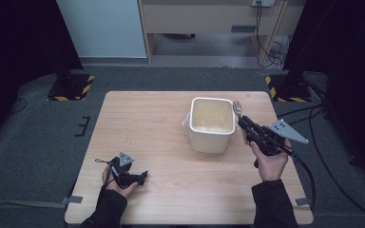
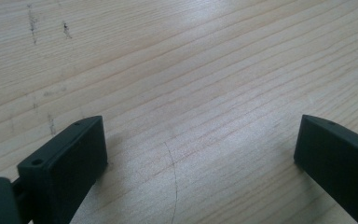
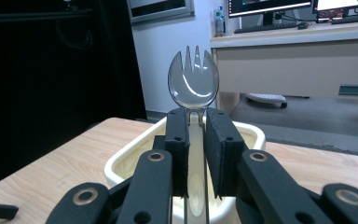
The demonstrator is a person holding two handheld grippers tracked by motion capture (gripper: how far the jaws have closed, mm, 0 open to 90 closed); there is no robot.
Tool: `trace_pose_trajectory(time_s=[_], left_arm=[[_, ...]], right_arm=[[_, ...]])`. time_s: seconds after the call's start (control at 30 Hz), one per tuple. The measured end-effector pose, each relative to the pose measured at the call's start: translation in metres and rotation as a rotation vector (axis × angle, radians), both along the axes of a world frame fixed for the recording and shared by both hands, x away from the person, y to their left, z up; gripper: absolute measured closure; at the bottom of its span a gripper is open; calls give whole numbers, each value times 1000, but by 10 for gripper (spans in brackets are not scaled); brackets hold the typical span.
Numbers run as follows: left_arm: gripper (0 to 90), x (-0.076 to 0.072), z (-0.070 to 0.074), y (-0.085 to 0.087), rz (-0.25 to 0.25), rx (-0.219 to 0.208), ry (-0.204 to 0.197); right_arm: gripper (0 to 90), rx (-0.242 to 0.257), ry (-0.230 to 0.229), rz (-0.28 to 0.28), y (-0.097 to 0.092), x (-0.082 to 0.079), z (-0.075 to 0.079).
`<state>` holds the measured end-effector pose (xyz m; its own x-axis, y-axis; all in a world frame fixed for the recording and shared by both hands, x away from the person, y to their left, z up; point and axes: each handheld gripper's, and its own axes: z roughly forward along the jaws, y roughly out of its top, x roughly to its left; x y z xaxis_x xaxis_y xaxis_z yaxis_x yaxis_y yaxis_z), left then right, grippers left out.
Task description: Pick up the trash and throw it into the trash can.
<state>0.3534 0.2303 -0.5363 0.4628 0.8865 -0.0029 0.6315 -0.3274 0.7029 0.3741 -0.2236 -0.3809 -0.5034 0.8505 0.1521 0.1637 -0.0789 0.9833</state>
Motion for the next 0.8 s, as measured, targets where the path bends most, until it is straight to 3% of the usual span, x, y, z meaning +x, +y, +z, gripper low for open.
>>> trace_pose_trajectory(time_s=[0.47, 0.8], left_arm=[[12, 0, 0, 0, -1, 0, 0], [12, 1, 0, 0, -3, 1, 1]], right_arm=[[797, 42, -4, -5, 14, 28, 4], [797, 42, 7, -11, 23, 51, 5]])
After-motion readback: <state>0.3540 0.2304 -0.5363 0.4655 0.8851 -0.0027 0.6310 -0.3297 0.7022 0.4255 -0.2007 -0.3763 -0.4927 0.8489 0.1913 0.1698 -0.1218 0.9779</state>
